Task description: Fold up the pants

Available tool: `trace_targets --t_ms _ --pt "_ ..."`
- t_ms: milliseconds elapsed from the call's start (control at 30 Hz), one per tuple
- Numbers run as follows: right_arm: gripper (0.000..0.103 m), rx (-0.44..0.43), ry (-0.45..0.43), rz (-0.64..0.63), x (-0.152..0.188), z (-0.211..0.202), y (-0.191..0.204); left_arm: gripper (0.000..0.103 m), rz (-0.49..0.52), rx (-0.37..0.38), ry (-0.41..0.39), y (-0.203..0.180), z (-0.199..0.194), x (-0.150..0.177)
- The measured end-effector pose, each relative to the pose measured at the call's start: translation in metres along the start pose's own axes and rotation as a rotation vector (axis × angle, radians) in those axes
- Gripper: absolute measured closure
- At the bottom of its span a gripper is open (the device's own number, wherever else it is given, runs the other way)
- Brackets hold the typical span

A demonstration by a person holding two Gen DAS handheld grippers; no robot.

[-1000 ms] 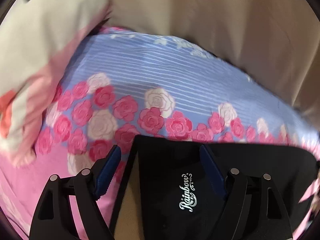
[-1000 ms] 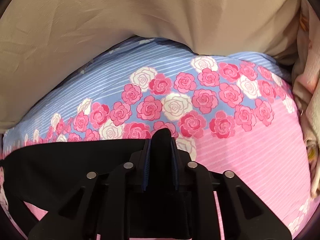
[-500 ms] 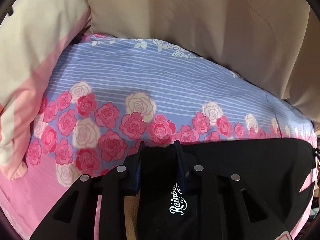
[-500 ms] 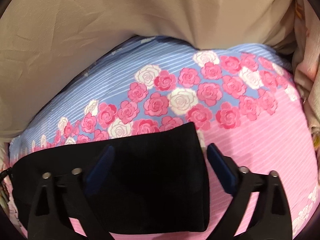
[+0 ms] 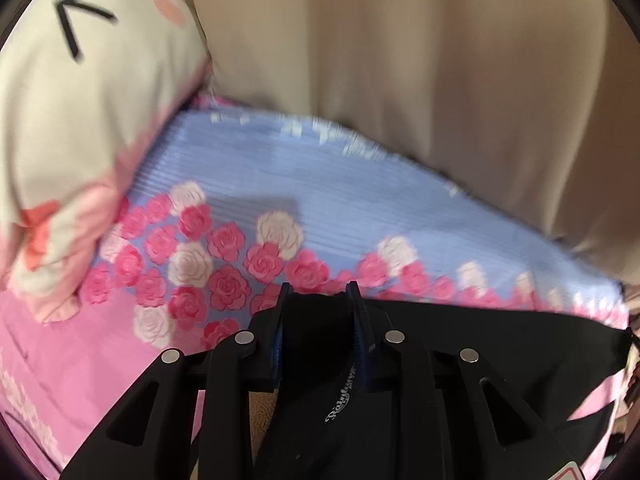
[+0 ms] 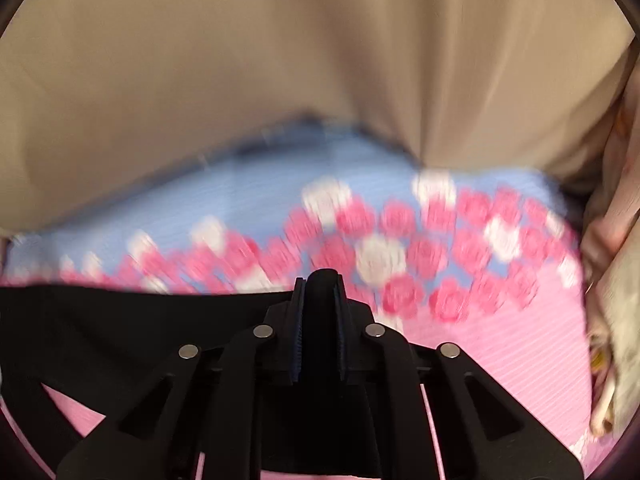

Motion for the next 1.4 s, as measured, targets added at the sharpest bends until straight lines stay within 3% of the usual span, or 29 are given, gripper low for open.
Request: trace_targets --t_ms 233,333,400,467,567,700,800,867,933,1000,1033,1067,1200,1267,1333,1400 --pt "0.091 -0.110 -0.225 -0.108 -0.046 -0.126 0.012 0.080 0.077 0.107 -0.119 -0.054 -0.117 0.007" --pt "0.091 -0.136 -0.315 -0.183 -0.033 -0.191 0.012 0.080 0.114 0.141 -0.156 -0.072 -0.173 0.040" --pt "0.091 -0.119 -0.321 -0.238 -0.009 -0.215 0.007 0.080 0.130 0.144 -0.151 -0.077 -0.196 0.070" --pt "0.091 -0.082 -0.287 -0.292 0.028 -0.223 -0.004 0.079 0.125 0.141 -0.120 -0.072 -0.214 0.114" --pt "0.090 -0.032 -0.161 -0.321 0.096 -0.206 -0.030 0.079 0.079 0.093 -0.049 -0.048 -0.218 0.180" --pt "0.089 0.017 0.078 -0.306 0.201 -0.150 -0.061 0.078 -0.078 -0.002 0.101 0.008 -0.178 0.275" --pt "0.081 0.035 0.207 -0.279 0.254 -0.130 -0.078 0.077 -0.149 -0.060 0.175 0.033 -0.146 0.320" --pt "0.064 0.037 0.226 -0.236 0.274 -0.134 -0.085 0.075 -0.148 -0.083 0.178 0.040 -0.139 0.329" --pt "0.053 0.035 0.256 -0.157 0.281 -0.151 -0.099 0.070 -0.166 -0.085 0.140 0.042 -0.146 0.325" --pt "0.040 0.017 0.250 -0.095 0.279 -0.173 -0.108 0.056 -0.164 -0.104 0.092 0.045 -0.164 0.316" --pt "0.036 0.019 0.233 -0.068 0.277 -0.183 -0.114 0.054 -0.153 -0.153 0.071 0.051 -0.175 0.311" --pt "0.036 0.020 0.219 -0.040 0.275 -0.193 -0.117 0.053 -0.149 -0.224 0.049 0.061 -0.189 0.307" --pt "0.035 -0.121 0.188 0.193 0.249 -0.209 -0.128 0.050 -0.240 -0.343 -0.024 0.096 -0.230 0.297" --pt "0.035 -0.122 0.178 0.225 0.233 -0.199 -0.126 0.050 -0.260 -0.355 -0.065 0.096 -0.245 0.286" --pt "0.035 -0.106 0.247 0.243 0.233 -0.175 -0.123 0.050 -0.256 -0.355 -0.119 0.079 -0.256 0.275" --pt "0.040 -0.090 0.327 0.214 0.243 -0.149 -0.113 0.043 -0.232 -0.335 -0.143 0.049 -0.256 0.267"
Point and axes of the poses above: each gripper's, at about its wrist camera, not at the fingertips, and z roughly the way its jaws point, y to its left, x to its underside, the point moved 10 cm from there along z, roughly the way its jaws point, and after that the axes turned 12 degrees about x, right-handed, at the moved point
